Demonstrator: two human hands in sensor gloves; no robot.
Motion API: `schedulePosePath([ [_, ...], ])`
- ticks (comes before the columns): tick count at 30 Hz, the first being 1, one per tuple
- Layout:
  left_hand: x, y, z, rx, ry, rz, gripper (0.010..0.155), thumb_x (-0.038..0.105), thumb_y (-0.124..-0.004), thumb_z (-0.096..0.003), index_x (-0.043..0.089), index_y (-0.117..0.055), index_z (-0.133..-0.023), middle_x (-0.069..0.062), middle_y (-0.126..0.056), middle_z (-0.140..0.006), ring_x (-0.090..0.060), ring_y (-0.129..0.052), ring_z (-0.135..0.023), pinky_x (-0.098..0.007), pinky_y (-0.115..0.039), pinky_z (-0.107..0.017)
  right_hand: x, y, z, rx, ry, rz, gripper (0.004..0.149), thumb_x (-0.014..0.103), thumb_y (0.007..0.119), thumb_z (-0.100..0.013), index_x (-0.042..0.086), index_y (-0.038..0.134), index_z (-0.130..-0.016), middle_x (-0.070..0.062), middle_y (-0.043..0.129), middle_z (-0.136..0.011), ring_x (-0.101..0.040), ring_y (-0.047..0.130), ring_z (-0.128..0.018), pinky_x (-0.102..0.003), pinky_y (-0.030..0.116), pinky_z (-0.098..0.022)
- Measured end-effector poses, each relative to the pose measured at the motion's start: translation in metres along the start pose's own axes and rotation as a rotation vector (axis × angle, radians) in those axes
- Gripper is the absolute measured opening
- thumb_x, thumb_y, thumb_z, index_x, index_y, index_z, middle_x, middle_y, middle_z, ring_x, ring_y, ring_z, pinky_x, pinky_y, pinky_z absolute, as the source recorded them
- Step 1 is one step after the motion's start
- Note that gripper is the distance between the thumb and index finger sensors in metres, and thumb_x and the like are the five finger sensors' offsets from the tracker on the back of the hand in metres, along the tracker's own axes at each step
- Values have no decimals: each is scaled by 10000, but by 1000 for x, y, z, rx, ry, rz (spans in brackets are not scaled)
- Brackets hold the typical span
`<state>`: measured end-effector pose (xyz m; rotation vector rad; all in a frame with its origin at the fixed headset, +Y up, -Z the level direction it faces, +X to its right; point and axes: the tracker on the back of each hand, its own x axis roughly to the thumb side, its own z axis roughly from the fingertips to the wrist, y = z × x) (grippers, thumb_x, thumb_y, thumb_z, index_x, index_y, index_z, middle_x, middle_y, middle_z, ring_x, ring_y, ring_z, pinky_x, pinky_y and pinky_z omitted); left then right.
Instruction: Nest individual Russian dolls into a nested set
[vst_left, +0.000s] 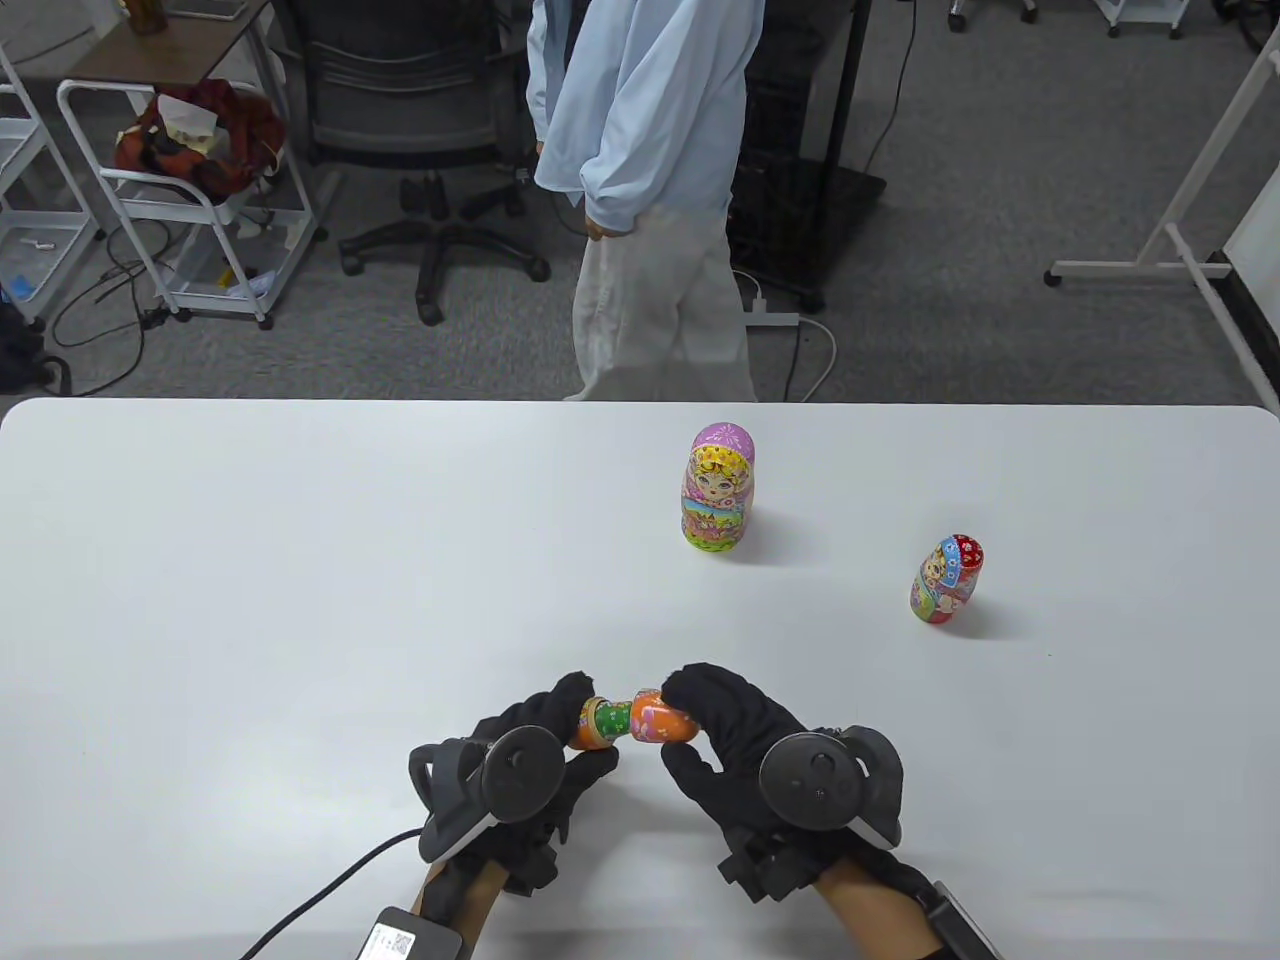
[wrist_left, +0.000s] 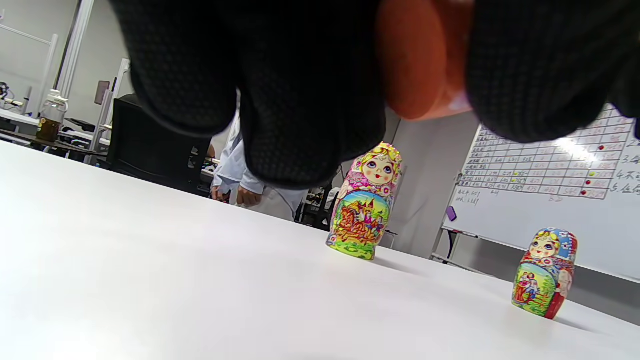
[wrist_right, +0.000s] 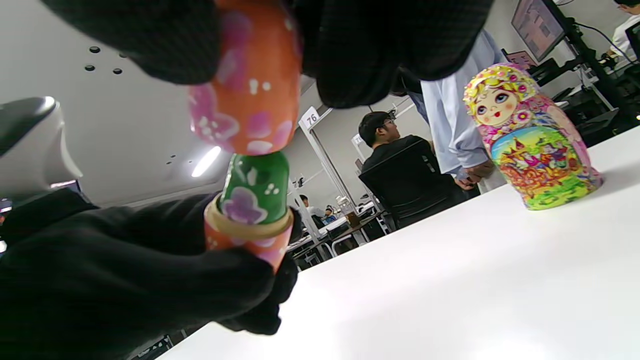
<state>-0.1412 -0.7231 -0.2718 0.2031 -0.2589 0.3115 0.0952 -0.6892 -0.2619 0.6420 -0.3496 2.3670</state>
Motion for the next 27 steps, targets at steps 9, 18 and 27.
schedulePosePath([
  [9, 11, 4, 2, 38, -55, -22, 790, 620, -872, -326, 236, -671, -986, 24, -940, -811, -88, -1040, -618, -406, -872, -550, -1, 7, 0, 58, -8, 14, 638, 421, 822, -444, 327, 463, -963, -81, 600, -1035, -226, 831, -799, -440, 744, -617],
  [18, 16, 5, 4, 71, -88, -48, 790, 617, -882, -319, 244, -671, -982, 29, -939, -809, -79, -1039, -616, -401, -874, -549, 1, 14, 0, 97, -22, 24, 634, 424, 822, -445, 331, 471, -964, -76, 605, -1034, -219, 833, -798, -442, 744, -617],
  [27, 18, 5, 4, 75, -108, -65, 786, 607, -905, -306, 227, -714, -967, 25, -976, -766, -75, -1058, -575, -395, -887, -536, 0, 13, 0, 106, -15, 25, 614, 421, 829, -447, 328, 512, -964, -81, 624, -1027, -225, 842, -787, -447, 747, -614],
])
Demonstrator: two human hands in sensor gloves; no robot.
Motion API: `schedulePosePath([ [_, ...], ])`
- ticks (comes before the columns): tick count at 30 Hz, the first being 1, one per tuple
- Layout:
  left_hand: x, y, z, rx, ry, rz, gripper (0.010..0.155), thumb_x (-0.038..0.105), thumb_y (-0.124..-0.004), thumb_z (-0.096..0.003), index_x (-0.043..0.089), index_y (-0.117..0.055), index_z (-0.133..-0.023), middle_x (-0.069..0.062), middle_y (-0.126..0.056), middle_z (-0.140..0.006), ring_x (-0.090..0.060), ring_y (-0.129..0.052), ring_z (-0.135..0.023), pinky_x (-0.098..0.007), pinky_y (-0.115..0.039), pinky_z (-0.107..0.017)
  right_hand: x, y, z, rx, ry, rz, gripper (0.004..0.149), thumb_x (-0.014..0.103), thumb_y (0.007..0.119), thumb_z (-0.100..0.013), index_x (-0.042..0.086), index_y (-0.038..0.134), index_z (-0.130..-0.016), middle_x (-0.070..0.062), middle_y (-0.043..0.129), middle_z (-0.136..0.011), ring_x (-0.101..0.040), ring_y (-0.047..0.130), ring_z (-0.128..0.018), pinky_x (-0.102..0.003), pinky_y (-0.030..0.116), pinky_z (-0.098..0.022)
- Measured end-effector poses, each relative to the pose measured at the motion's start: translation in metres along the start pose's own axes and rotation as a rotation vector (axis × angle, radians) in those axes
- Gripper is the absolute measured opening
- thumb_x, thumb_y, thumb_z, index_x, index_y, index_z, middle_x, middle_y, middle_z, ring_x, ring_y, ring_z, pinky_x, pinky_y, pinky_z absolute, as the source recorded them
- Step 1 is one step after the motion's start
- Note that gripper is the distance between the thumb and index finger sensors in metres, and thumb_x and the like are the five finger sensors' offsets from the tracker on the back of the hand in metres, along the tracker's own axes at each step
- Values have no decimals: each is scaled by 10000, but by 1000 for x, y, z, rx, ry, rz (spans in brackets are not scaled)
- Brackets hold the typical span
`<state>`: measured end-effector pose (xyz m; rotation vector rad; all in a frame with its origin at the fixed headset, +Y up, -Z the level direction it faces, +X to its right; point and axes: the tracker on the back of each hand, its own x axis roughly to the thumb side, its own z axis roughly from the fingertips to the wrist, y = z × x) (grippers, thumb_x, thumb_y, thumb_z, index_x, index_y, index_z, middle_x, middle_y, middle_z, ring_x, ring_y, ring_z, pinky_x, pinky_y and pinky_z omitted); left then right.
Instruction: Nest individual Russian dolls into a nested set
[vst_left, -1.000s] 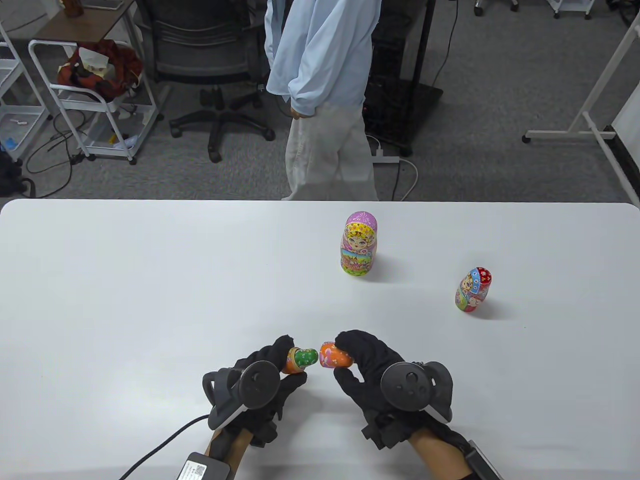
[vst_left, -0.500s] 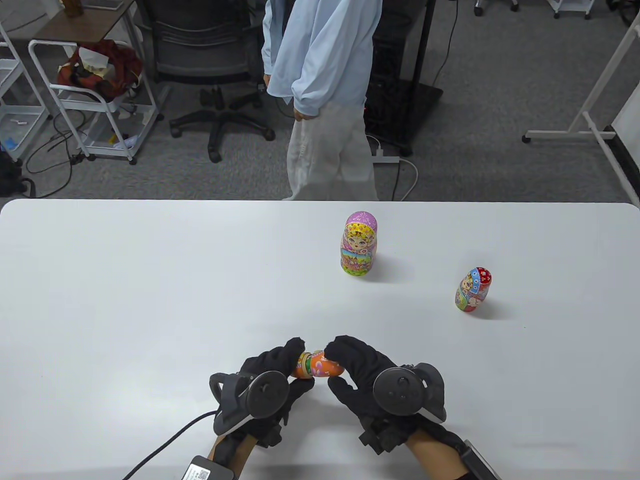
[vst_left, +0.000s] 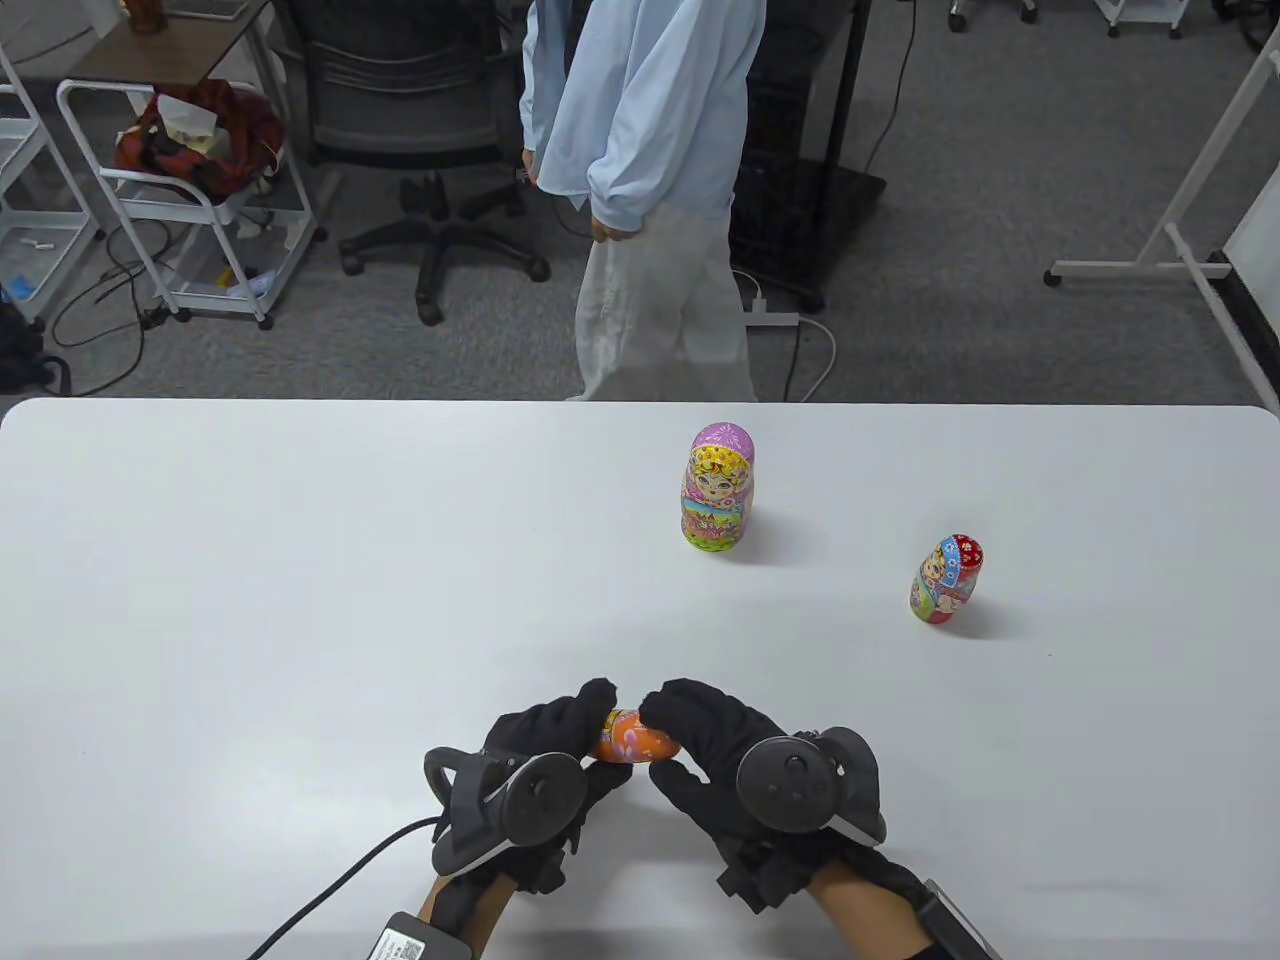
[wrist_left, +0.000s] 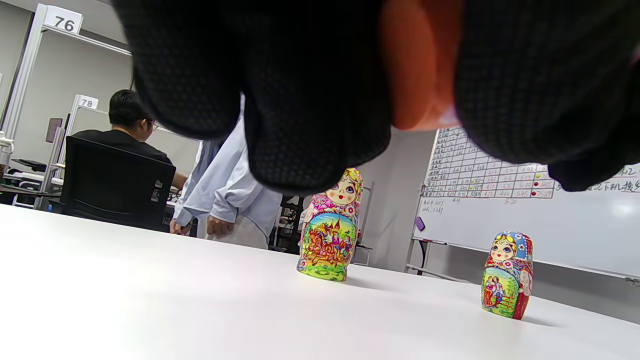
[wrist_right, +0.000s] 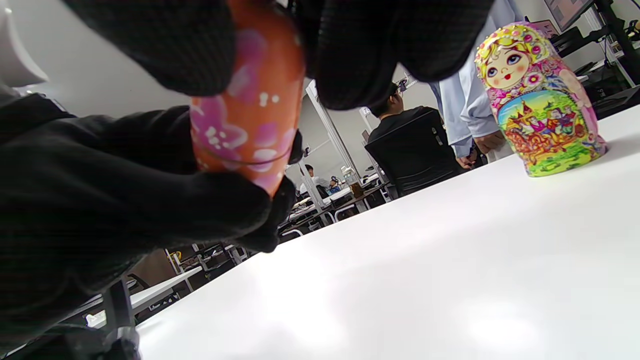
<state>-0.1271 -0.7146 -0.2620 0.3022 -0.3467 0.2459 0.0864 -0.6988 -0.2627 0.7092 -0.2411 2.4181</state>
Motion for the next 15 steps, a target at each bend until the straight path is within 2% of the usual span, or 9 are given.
schedulePosePath([
  [10, 2, -2, 0, -43, -16, 48, 781, 578, -923, -301, 188, -742, -954, 2, -1002, -723, -83, -1069, -536, -392, -893, -530, 2, -2, 0, -14, -4, -5, 584, 395, 866, -419, 312, 622, -943, -105, 709, -967, -216, 906, -717, -431, 782, -591],
  [15, 5, -4, 0, -56, -26, 14, 780, 559, -932, -299, 172, -748, -951, -19, -1012, -709, -99, -1073, -524, -398, -893, -529, -1, 2, 0, -9, 11, -9, 566, 376, 867, -412, 312, 651, -932, -101, 732, -956, -212, 929, -697, -416, 803, -579],
])
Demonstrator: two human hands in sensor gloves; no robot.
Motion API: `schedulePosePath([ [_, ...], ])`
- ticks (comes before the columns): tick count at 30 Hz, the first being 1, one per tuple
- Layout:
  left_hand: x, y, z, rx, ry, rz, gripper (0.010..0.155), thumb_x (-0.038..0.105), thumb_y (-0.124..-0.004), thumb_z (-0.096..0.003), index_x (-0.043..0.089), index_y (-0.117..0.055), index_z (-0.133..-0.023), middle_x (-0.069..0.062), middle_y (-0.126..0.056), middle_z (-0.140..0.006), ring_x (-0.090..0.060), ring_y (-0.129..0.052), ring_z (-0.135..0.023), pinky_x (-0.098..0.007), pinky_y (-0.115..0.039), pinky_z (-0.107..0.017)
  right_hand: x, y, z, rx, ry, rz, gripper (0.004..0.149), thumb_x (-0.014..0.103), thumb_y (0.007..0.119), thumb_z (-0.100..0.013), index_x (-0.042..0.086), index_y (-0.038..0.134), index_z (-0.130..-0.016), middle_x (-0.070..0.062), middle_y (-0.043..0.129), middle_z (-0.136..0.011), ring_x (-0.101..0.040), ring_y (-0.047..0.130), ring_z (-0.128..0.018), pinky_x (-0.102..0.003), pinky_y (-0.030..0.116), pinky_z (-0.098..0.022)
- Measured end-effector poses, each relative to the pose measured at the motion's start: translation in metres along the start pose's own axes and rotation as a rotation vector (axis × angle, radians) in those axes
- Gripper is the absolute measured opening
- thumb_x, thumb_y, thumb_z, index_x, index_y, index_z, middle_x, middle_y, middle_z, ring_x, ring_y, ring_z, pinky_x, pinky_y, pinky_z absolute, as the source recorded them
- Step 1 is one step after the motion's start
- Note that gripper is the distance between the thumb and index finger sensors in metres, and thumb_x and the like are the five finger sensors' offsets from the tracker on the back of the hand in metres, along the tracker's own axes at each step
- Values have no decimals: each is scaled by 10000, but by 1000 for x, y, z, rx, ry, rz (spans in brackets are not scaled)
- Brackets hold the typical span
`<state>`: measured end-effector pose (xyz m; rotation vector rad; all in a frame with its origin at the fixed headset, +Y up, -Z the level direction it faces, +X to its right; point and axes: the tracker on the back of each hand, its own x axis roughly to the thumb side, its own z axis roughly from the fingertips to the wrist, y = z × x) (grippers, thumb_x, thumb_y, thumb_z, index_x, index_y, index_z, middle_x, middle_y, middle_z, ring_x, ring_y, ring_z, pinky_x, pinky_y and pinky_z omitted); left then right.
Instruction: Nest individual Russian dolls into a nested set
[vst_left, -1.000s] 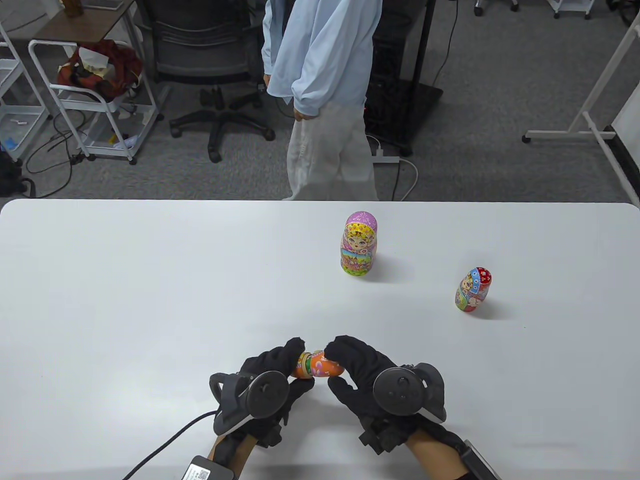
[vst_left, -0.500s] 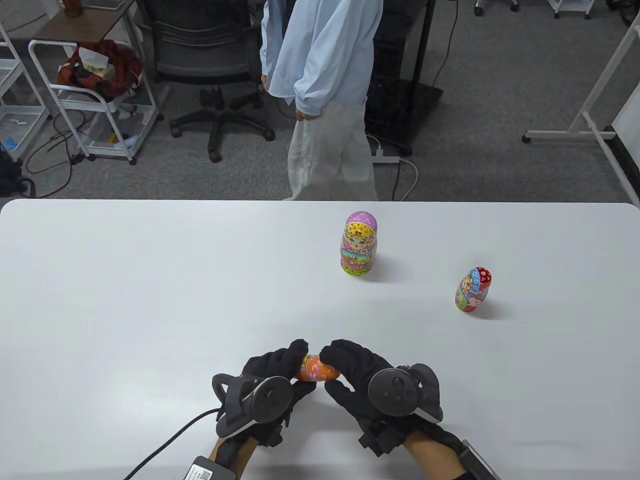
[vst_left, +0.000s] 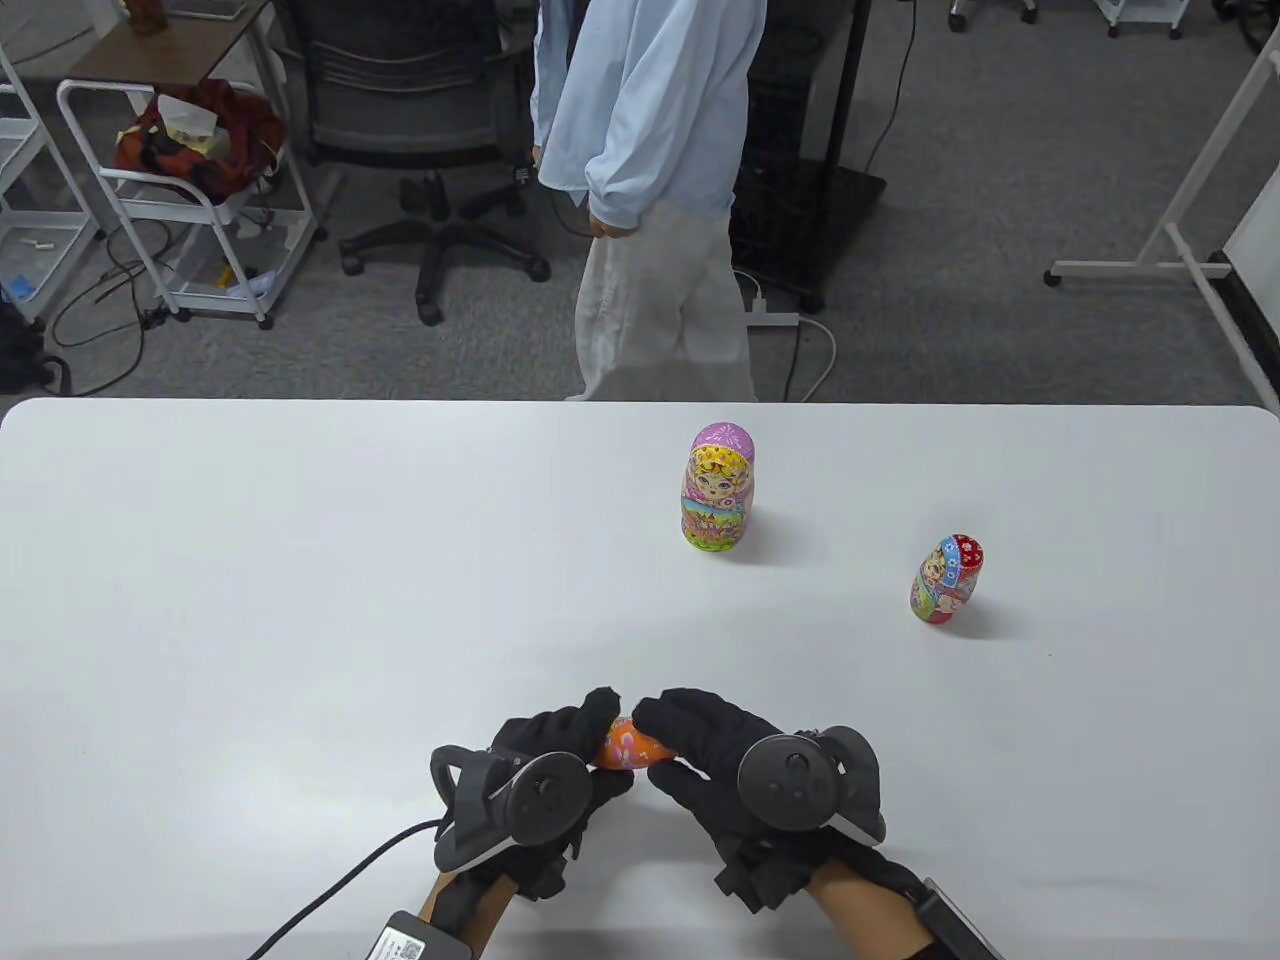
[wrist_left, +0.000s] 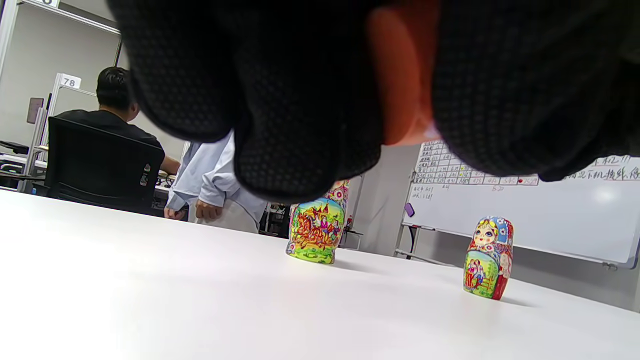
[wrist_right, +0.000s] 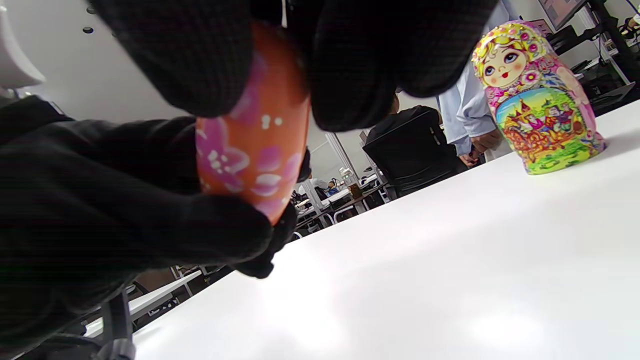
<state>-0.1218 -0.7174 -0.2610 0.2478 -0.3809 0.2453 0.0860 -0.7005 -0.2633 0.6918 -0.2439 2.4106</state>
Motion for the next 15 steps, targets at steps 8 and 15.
schedulePosePath([
  [8, 0, -5, -1, -42, 11, 48, 779, 555, -916, -313, 154, -737, -957, -30, -1017, -706, -103, -1077, -516, -400, -898, -522, -6, 3, 1, -25, 44, -60, 554, 409, 843, -404, 354, 655, -922, -37, 760, -962, -182, 953, -725, -403, 806, -603],
  [15, -2, -12, -7, -145, 3, 167, 811, 638, -825, -342, 186, -653, -993, 30, -988, -768, -87, -1064, -576, -394, -879, -553, 1, 8, -2, -21, 34, -153, 567, 416, 775, -457, 437, 511, -958, -17, 614, -1054, -263, 792, -922, -471, 682, -704],
])
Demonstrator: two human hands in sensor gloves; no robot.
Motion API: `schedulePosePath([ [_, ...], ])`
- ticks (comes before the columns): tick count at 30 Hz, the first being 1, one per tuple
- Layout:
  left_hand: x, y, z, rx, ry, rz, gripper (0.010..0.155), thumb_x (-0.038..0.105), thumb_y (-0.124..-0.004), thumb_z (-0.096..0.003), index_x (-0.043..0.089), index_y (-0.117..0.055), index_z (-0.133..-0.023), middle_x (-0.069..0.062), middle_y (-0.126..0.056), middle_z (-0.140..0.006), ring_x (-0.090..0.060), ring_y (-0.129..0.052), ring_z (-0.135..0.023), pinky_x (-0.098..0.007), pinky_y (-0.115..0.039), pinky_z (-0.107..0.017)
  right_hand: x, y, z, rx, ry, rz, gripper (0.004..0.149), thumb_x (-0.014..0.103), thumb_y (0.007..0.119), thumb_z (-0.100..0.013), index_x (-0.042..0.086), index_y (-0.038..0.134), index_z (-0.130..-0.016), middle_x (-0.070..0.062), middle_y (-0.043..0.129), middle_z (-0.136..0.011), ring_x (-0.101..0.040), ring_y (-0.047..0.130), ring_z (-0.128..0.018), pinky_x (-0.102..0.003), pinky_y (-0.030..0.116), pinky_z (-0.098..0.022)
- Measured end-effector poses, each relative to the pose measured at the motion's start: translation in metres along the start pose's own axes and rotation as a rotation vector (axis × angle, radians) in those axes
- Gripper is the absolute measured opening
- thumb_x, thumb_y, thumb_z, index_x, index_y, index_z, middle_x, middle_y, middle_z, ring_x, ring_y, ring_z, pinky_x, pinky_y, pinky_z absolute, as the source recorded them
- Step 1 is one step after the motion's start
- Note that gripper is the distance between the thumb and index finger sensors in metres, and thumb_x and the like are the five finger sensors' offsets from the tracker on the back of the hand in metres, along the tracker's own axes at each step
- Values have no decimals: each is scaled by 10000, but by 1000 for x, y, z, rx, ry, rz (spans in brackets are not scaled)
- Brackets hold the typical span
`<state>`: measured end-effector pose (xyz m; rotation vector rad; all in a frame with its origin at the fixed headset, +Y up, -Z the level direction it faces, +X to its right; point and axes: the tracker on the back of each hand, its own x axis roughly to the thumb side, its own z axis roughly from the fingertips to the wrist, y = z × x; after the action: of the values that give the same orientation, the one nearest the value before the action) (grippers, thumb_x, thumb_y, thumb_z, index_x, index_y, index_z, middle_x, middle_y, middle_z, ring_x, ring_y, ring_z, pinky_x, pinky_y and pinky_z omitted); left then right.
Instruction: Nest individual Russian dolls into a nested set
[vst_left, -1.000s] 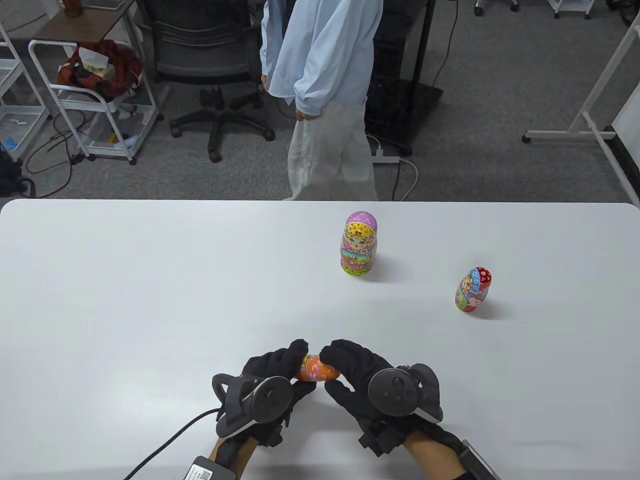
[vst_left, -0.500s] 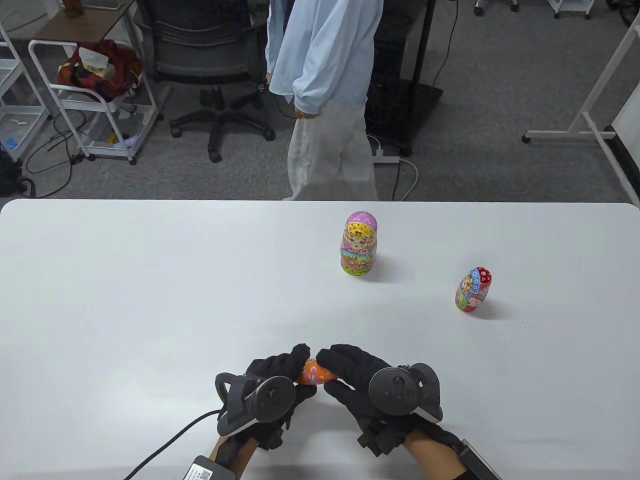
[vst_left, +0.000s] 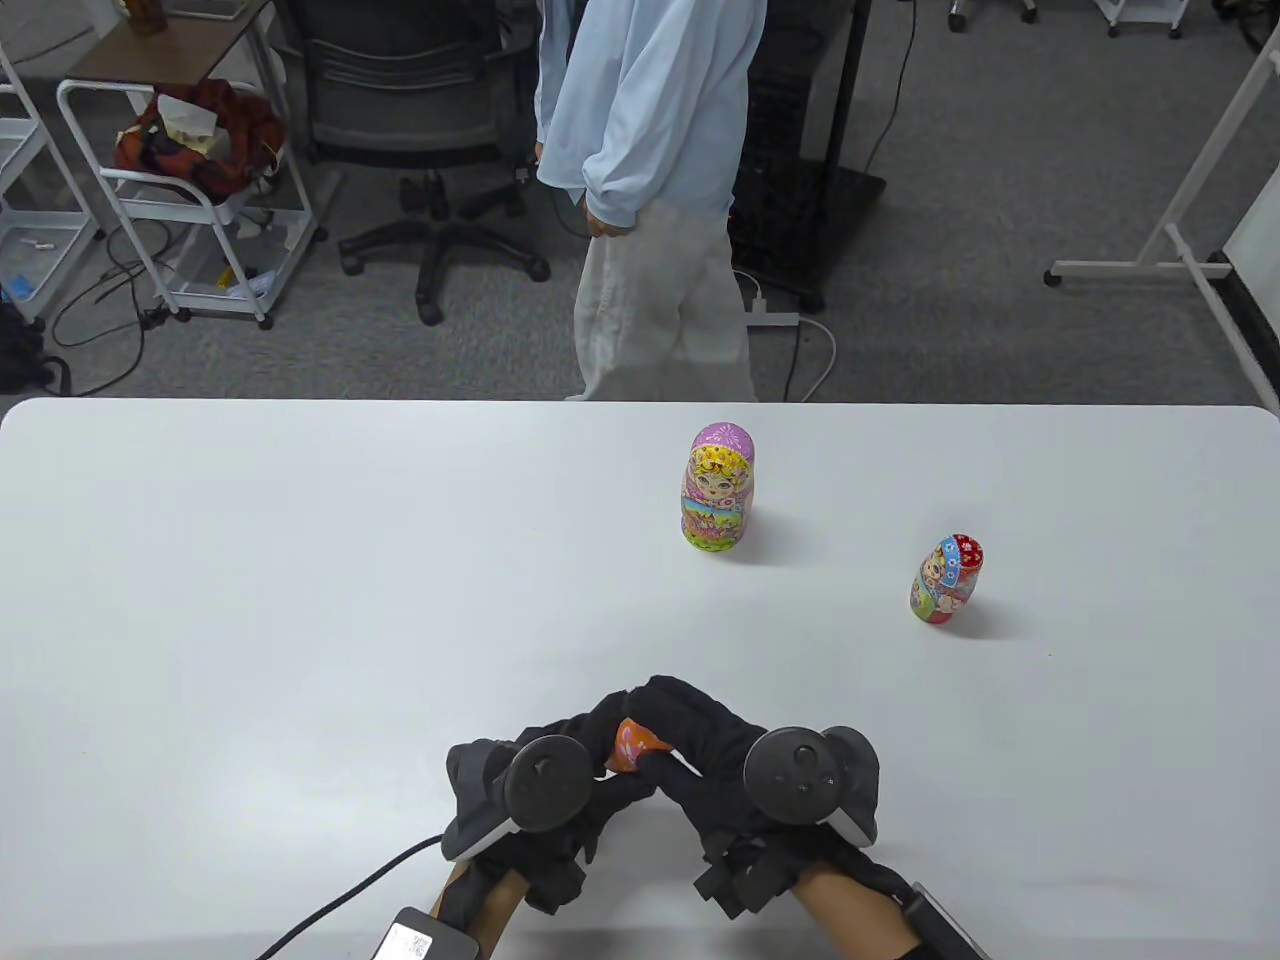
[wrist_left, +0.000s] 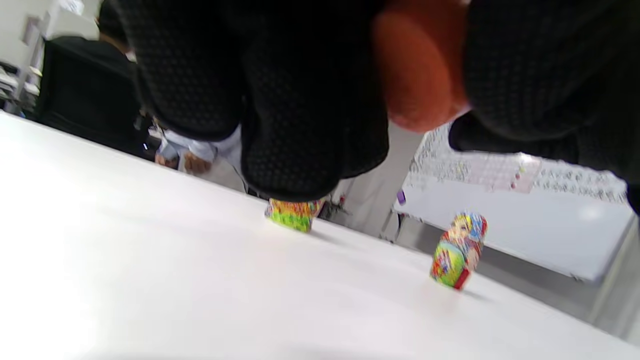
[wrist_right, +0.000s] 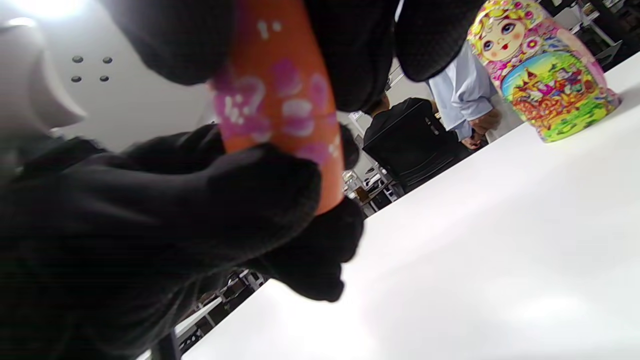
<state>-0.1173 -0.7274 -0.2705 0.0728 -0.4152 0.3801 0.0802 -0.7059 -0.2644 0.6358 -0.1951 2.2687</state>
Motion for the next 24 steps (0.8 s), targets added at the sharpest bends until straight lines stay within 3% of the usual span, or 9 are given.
schedulePosePath([
  [4, -6, -6, -2, -95, 56, -20, 901, 666, -782, -357, 217, -480, -1078, -35, -830, -971, -184, -956, -798, -472, -795, -623, 1, -2, 0, -43, 24, 78, 569, 385, 781, -470, 372, 513, -971, -84, 620, -1045, -315, 805, -890, -486, 703, -675],
  [8, -15, -8, -1, -136, 106, -94, 960, 699, -726, -383, 233, -319, -1117, -162, -491, -1148, -355, -631, -1034, -631, -569, -721, -7, 0, 0, -23, 87, 238, 616, 388, 791, -469, 316, 476, -993, -96, 629, -1038, -320, 812, -875, -489, 709, -659],
  [13, -19, -12, -2, -159, 148, -346, 1010, 763, -649, -379, 279, -156, -1116, -166, -162, -1178, -406, -270, -1100, -721, -275, -728, -20, 11, -2, 32, 172, 419, 621, 382, 805, -465, 280, 491, -990, -104, 636, -1033, -321, 824, -862, -483, 720, -651],
  [16, -20, -15, -3, -169, 162, -410, 1009, 767, -642, -376, 288, -148, -1114, -161, -127, -1173, -406, -228, -1096, -727, -224, -717, -27, 18, -3, 65, 203, 454, 591, 376, 810, -464, 278, 536, -978, -108, 637, -1033, -323, 828, -858, -482, 721, -650],
  [24, -21, -15, -3, -182, 180, -376, 991, 763, -632, -380, 298, -158, -1116, -159, -137, -1176, -405, -235, -1097, -732, -209, -713, -34, 26, -2, 112, 232, 470, 560, 353, 799, -472, 325, 564, -980, -85, 594, -1063, -307, 790, -909, -473, 709, -675],
])
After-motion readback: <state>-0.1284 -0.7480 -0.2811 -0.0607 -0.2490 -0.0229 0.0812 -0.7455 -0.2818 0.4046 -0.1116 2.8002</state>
